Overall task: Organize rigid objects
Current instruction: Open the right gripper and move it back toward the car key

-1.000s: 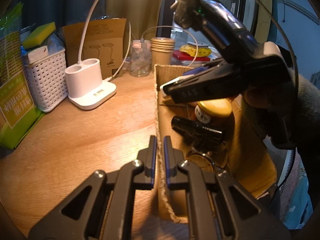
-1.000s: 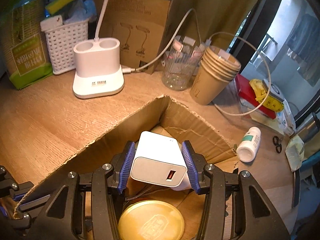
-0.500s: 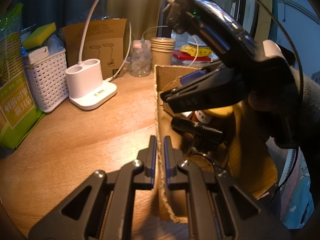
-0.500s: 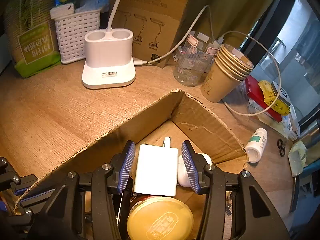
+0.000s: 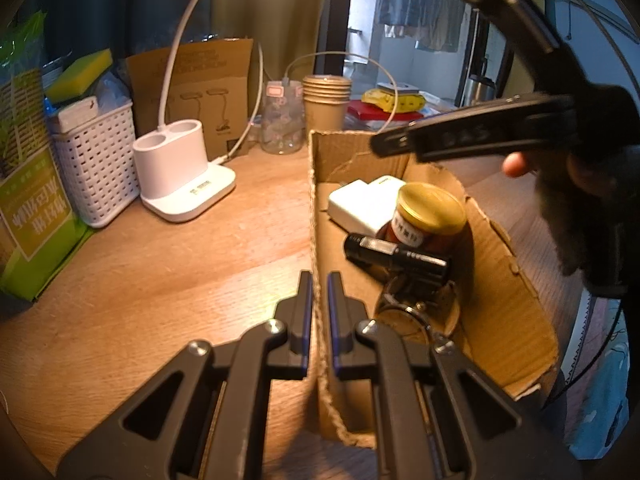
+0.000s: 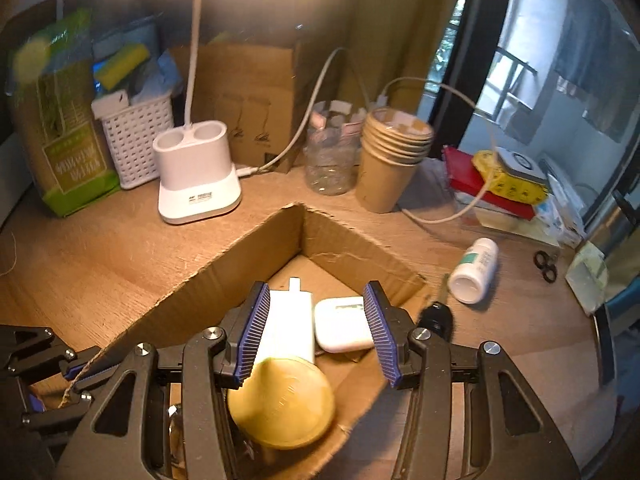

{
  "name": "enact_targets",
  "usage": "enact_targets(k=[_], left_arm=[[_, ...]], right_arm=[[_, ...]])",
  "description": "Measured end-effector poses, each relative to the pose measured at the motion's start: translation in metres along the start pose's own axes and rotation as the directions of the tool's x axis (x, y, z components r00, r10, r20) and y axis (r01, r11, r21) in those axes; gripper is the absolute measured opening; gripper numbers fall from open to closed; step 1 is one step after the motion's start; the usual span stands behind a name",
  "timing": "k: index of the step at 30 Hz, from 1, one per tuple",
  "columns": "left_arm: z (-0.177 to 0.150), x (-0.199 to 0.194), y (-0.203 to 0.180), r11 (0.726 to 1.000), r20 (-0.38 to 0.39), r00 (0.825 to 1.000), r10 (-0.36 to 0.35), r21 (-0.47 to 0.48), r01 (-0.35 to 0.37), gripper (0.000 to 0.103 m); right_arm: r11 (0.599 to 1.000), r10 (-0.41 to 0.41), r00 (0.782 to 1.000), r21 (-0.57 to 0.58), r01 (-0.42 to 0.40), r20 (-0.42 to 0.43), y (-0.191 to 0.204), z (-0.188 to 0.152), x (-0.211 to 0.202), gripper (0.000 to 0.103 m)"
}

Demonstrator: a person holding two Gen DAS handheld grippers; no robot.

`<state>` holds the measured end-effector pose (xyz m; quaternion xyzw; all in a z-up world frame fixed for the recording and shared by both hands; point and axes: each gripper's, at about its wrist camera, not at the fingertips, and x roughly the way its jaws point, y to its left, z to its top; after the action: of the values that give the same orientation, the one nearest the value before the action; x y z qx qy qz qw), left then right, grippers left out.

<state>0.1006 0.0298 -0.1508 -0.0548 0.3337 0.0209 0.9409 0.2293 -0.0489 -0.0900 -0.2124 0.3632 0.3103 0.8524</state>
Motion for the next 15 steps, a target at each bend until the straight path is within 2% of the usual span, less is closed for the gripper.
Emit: enact_targets(k=[10,12,15], left_arm=[[0.0,0.0,-0.001,1.0,0.001,1.0,0.012,0.007,-0.012,0.007],[0.0,0.0,-0.001,1.0,0.001,1.0,0.015,0.009,-0.015,0.007],[0.0,0.001,-0.002,1.0,0.001,1.0,0.019,0.012,-0.019,0.007]], right_arm=[[0.998,-0.05,0.998,0.04,0.048,0.038,-0.024,-0.014,-0.025,0.052],[0.997,-0.061,0.997,0.043,0.059,0.044,-0.027,-0.018,-0.027,0.063],[0.996,-0.074,0.996,0.059,0.07,0.054,-0.035,-0.024,-0.033,0.064]])
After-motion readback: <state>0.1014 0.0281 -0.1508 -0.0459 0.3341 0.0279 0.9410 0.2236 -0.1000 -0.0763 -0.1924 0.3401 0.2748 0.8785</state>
